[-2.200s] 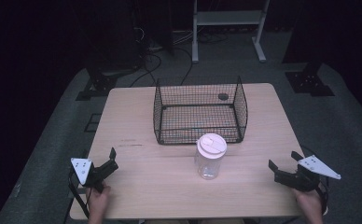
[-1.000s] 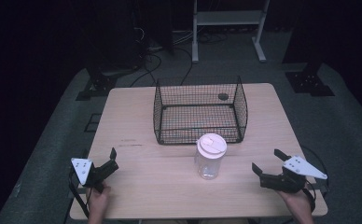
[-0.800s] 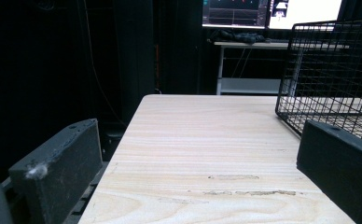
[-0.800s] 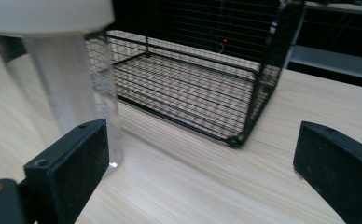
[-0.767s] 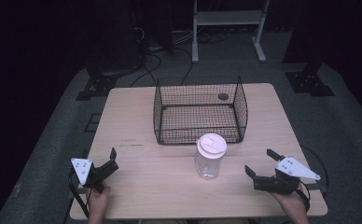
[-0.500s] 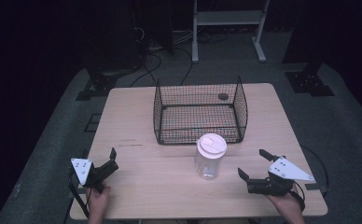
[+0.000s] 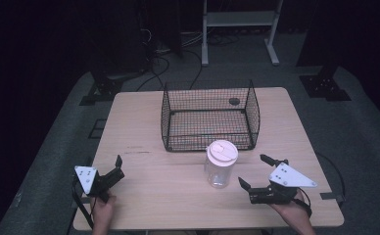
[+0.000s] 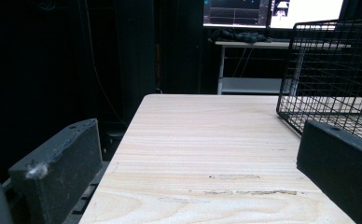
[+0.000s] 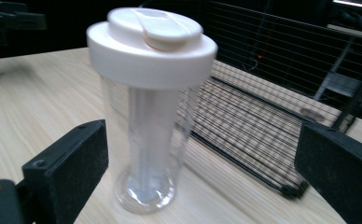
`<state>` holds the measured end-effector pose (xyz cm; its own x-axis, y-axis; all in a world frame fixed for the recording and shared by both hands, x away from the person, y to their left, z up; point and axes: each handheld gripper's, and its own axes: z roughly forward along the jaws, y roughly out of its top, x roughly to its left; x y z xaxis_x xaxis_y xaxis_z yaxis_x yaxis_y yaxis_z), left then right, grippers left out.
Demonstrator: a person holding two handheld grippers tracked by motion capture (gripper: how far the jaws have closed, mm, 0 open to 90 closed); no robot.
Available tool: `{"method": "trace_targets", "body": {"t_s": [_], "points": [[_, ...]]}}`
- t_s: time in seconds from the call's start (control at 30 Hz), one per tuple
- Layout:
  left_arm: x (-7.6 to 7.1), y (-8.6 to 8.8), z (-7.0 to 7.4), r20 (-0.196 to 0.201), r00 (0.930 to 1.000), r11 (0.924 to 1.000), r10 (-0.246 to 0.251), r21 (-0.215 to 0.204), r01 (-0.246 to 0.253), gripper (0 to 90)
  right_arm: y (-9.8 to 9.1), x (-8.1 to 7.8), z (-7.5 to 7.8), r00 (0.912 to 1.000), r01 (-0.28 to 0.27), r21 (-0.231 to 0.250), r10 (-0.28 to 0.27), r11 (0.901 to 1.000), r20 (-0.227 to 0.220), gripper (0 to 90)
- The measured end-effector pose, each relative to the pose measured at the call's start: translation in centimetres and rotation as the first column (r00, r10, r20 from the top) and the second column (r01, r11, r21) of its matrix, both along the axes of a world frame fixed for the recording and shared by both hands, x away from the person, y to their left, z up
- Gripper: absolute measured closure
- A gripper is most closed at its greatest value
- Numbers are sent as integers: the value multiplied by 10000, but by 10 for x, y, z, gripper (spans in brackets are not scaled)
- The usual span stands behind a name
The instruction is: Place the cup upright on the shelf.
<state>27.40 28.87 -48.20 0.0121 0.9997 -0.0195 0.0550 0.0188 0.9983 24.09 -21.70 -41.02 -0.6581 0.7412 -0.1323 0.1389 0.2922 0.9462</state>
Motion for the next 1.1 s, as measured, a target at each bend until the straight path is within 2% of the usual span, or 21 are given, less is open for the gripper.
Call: {"method": "trace_targets", "body": {"t_s": [0.5,1.1], "points": [[0,0,0,5,10000,10000,-8,-24,8,0,28,8,6,9980,-579,159,575,9982,263,3],[0,0,0,8,10000,10000,-13,-46,13,0,49,25,4,9980,-581,223,576,9981,250,2]]}}
